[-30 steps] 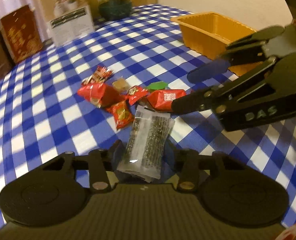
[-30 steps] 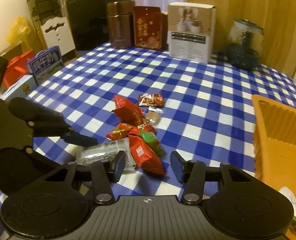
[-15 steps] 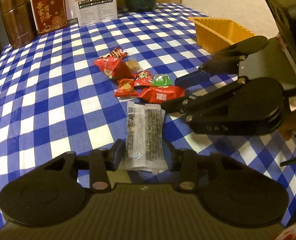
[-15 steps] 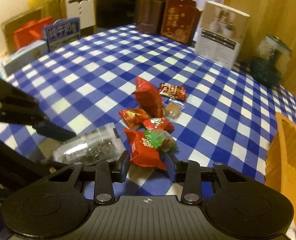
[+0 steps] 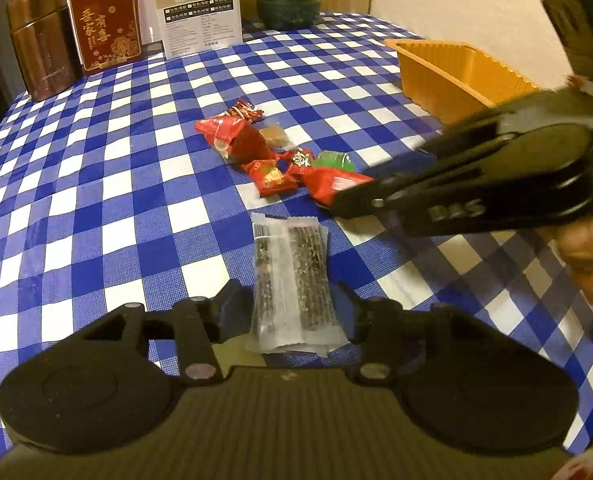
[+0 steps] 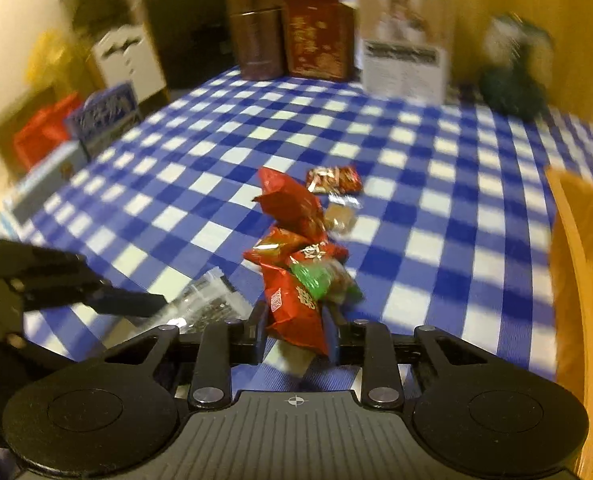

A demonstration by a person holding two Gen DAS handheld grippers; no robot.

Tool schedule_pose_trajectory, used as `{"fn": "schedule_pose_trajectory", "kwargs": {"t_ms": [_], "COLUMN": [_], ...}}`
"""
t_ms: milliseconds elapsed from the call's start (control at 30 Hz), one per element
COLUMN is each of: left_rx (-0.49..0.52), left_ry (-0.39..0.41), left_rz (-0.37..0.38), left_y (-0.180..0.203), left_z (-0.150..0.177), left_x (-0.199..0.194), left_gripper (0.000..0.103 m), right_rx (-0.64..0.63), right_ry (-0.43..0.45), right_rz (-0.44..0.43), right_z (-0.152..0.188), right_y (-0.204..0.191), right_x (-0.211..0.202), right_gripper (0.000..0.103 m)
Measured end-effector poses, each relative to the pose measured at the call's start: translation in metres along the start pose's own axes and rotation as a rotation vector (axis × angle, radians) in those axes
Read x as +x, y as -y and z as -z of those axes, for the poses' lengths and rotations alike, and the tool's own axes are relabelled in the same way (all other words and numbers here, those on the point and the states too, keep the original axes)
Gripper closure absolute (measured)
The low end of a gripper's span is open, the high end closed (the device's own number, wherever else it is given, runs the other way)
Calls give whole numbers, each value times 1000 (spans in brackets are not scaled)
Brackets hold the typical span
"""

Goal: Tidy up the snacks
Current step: 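Grasp the clear seed bag with the left gripper while the right gripper grasps a red candy packet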

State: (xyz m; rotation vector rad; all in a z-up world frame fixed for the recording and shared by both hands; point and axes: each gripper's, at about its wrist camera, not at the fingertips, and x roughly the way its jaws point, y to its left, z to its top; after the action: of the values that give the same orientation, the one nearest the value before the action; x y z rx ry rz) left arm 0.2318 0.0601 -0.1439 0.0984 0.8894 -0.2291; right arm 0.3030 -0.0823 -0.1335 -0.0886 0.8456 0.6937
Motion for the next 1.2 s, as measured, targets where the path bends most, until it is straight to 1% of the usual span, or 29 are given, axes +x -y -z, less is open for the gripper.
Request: {"fn": "schedule_pose_trajectory", "kwargs": {"t_ms": [100, 200, 300, 367, 433, 533, 633, 700, 767, 867, 967, 1033, 1100, 1167, 1200], "left_rx": [-5, -15, -23, -26, -23, -8, -14, -14, -17, -8, 1, 5, 7, 8, 6], "left_ry": [4, 3, 5, 7, 11, 11, 19, 25, 32, 42, 49, 50, 51, 55, 56], "left_rz": [0, 3, 4, 1, -3, -12, -16, -20, -23, -36, -43, -43, -44, -46, -46], "left_y": [1, 5, 10, 14, 16, 19, 18, 18, 17, 19, 20, 21, 21, 20, 20], "left_z": [0, 4, 9, 13, 14, 13, 12, 12, 11, 10, 9, 9, 10, 10, 10], "left_x": [-1, -6, -11, -13, -13, -11, -9, -8, -7, -4, -2, -2, -2, -3, -3], "left_gripper": [57, 58, 58, 58, 58, 58, 59, 57, 55, 54, 54, 54, 55, 63, 64], "right_rx": [147, 253, 302, 287, 242, 192, 140, 97, 48, -3, -56, -66, -57, -42, -36], "right_ry": [-20, -31, -34, -41, -58, -44, -35, -28, -30, -32, -31, -35, -32, -27, -25], "right_rz": [-33, -45, -24, 3, 23, 28, 57, 69, 99, 116, 134, 138, 135, 132, 133], "right_z": [8, 17, 28, 35, 41, 43, 44, 45, 47, 49, 51, 52, 51, 50, 49], "right_y": [13, 22, 27, 25, 22, 17, 11, 6, -1, -9, -15, -17, -16, -15, -15], "right_x": [-16, -35, -51, -58, -58, -57, -55, -52, -46, -40, -33, -30, -29, -29, -30], "right_gripper": [74, 74, 74, 74, 74, 73, 71, 66, 56, 55, 55, 56, 67, 73, 74]}}
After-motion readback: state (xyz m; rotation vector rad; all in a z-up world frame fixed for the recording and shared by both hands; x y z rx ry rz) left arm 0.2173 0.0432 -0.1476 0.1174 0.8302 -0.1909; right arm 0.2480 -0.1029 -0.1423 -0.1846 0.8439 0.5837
